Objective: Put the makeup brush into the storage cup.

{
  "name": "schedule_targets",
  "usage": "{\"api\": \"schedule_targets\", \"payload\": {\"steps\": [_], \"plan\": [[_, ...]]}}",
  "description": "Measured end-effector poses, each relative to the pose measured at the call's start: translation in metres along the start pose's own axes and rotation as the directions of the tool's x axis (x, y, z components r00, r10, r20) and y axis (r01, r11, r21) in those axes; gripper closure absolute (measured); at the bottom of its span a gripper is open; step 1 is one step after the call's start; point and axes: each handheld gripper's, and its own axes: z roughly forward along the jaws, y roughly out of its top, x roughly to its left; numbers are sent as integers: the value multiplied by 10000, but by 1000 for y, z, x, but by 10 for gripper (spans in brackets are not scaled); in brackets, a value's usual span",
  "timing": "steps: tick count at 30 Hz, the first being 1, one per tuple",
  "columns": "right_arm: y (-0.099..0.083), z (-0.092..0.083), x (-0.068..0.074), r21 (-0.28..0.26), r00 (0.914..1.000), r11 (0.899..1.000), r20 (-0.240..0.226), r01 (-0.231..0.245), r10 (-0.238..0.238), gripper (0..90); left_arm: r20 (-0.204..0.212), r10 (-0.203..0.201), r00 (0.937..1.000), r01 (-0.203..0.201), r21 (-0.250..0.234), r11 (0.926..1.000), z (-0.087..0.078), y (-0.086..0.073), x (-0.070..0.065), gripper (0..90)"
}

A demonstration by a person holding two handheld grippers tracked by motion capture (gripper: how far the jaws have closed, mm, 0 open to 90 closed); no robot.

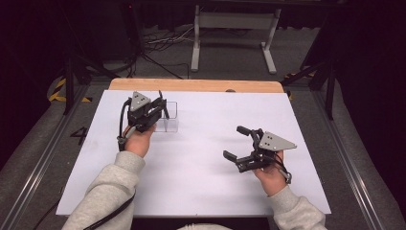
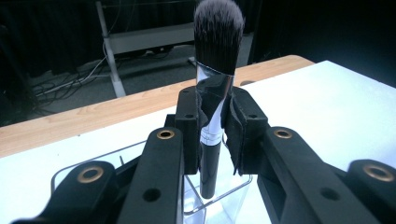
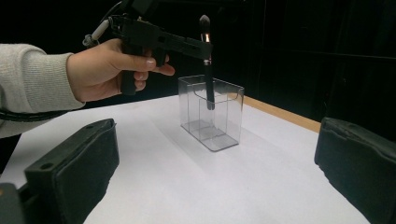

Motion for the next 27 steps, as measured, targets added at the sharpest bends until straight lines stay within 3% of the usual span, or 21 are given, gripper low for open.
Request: {"api": "schedule_targets", "payload": {"steps": [10, 14, 15, 16, 20, 23, 27], "plan": [[2, -1, -1, -62, 10000, 10000, 28, 50, -50, 5, 100, -92, 9999, 89, 277, 9996, 0, -5, 2, 753], [2, -3, -3, -97, 10000, 10000, 88, 8, -7, 5, 501, -133, 9987, 139, -115, 9998, -8, -6, 4, 457], [2, -4, -4, -62, 9999, 10000, 106, 4, -4, 5, 501, -133, 9987, 139, -115, 9998, -8, -6, 4, 328], [2, -4, -4, -62, 9999, 10000, 106, 4, -4, 5, 544, -76, 9985, 89, -232, 9997, -13, -7, 5, 328], [2, -10, -9, -22, 9994, 9999, 340, -100, 100, 5, 862, -166, 9961, 221, -638, 9977, -30, -8, 10, 71], [2, -14, -12, 11, 9988, 9997, 429, -241, 241, 5, 1201, 168, 9926, -68, -838, 9965, -42, -10, 11, 18], [2, -20, -16, -1, 9976, 9994, 597, -349, 348, 5, 1641, 218, 9862, -38, -1092, 9940, -57, -13, 11, 9]]}}
